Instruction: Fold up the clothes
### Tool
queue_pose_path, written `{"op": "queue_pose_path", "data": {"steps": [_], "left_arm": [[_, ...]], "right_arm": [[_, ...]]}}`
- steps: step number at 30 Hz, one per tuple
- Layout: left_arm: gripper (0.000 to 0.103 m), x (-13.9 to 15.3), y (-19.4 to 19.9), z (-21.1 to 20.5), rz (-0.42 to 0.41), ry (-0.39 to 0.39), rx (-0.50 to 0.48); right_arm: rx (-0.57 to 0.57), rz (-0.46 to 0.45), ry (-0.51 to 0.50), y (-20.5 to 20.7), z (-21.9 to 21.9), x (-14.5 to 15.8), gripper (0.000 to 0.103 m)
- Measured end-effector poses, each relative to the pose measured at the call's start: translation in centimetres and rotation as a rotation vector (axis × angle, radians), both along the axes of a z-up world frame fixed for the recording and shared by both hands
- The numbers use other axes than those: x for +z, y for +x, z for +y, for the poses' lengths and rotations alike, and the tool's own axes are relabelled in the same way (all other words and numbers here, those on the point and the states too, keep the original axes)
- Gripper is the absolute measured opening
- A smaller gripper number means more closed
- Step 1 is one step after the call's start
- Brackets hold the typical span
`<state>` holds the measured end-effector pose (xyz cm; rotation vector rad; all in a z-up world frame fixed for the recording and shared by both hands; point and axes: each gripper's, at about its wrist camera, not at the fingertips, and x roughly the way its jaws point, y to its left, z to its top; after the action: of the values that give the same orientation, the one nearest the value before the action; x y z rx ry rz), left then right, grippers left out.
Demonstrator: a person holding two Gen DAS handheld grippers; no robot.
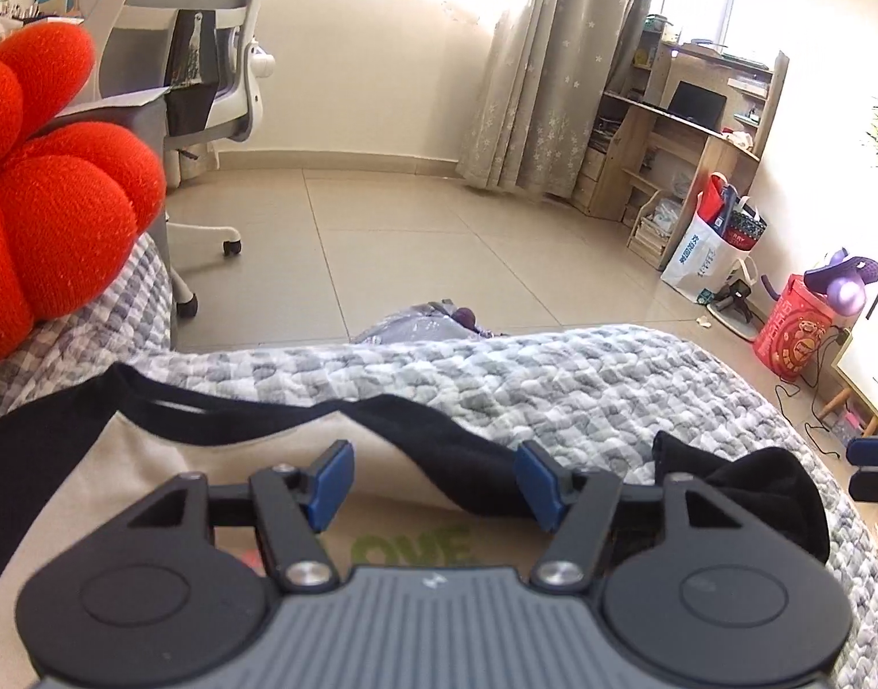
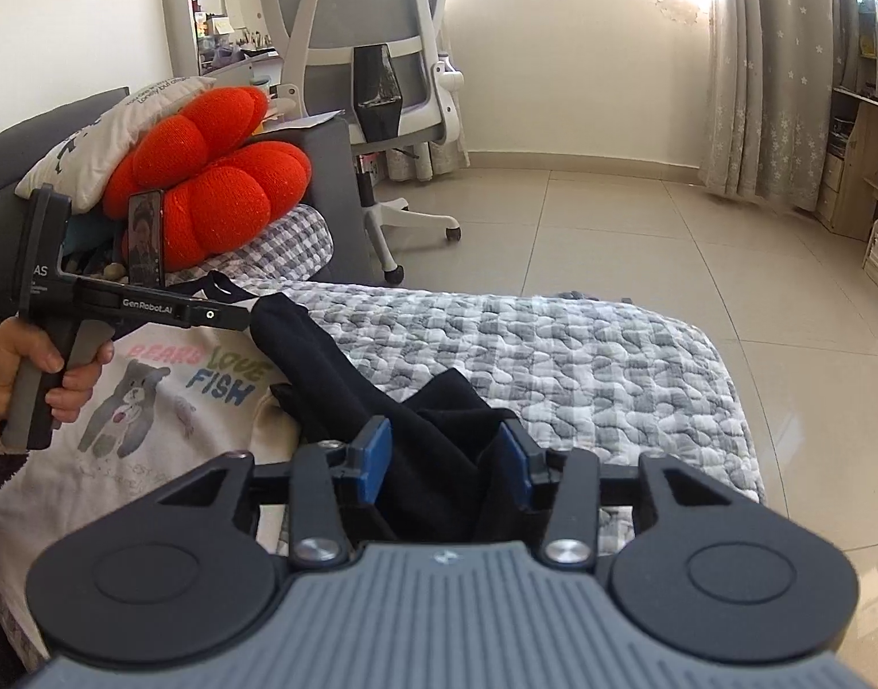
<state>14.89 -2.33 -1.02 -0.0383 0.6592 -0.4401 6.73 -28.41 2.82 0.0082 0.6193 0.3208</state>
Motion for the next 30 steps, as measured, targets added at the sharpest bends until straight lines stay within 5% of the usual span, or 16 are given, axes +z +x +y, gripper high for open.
{"op": "queue_pose_path", "data": {"steps": [6,16,30], "left_arm": [[0.064,0.1,1.4,-2.4,-0.067,-0.008,-0.078],[0.063,-3.3,1.3,-0.8,0.049,0.096,-0.08],[0.063,-4.1,-0.9,1.7,0.007,0.043,-0.106]], "right_arm": [[0.022,0.012,0.03,4.6,1.7,-1.0,0.046],[0.071,0.078,0.015,9.1,4.0,-2.9,0.052],[0.238,0.187,0.024,14.9,9.3,-5.7,0.053]]}}
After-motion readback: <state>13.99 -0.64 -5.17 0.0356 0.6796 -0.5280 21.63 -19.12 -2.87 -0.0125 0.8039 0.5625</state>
